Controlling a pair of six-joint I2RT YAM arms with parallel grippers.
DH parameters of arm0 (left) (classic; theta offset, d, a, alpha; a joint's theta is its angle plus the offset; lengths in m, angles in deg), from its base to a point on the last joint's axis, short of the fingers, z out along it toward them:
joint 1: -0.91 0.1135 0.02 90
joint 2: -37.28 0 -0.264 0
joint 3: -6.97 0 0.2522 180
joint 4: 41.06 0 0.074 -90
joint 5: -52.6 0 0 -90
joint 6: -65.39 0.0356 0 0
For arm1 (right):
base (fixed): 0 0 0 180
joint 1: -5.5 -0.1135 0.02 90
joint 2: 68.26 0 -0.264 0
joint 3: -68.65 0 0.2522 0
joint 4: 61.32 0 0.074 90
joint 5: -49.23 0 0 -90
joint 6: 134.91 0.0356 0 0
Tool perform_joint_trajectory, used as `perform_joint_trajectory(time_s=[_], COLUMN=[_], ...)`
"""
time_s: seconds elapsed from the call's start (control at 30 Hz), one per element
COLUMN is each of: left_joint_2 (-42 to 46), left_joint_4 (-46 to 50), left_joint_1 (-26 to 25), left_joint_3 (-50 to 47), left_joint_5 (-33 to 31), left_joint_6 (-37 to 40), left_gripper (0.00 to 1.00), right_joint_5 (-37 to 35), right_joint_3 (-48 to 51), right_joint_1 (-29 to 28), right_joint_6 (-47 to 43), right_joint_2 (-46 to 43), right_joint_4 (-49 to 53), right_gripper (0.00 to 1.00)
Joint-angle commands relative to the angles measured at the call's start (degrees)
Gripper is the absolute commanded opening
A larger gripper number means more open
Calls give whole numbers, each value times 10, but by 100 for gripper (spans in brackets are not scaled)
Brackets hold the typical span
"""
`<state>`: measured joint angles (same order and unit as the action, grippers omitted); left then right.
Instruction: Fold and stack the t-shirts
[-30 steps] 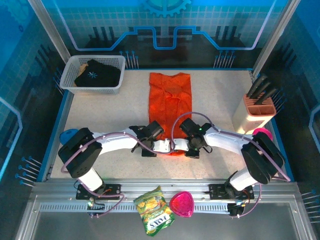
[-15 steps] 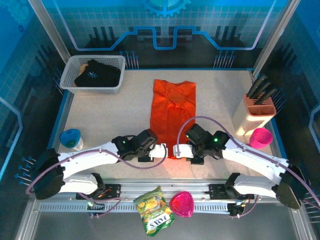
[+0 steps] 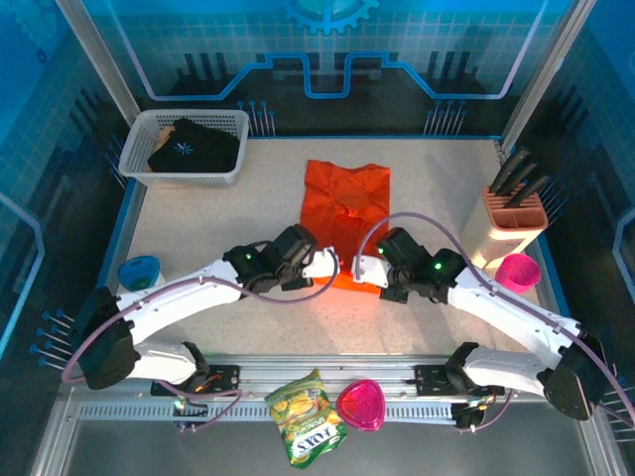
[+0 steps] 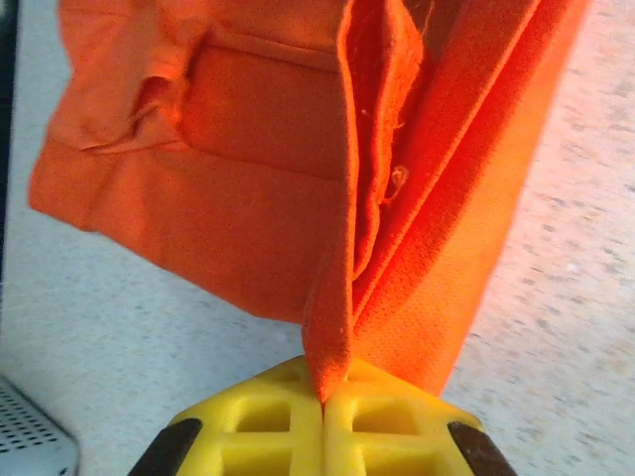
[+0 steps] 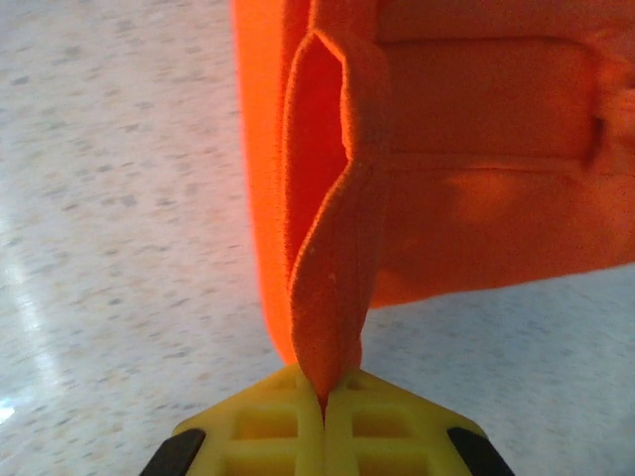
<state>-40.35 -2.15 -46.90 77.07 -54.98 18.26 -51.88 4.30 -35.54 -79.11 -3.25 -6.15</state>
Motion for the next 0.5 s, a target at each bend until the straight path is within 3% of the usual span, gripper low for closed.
perform_joint_trajectory(time_s=[0.0, 0.47], left_joint_2=[-25, -171], left_joint_4=[-22, -125], left_joint_1=[23, 114], left_joint_3=[37, 116], left_joint_5=[-28, 18], left_joint_6=[44, 112], left_gripper=[0, 0], right_joint_5=[-29, -49], right_joint_3=[-28, -91], right_joint_1=[36, 123], right_joint_6=[-17, -72], right_joint_2=[17, 166], right_joint_4=[-43, -193], right_gripper=[0, 0])
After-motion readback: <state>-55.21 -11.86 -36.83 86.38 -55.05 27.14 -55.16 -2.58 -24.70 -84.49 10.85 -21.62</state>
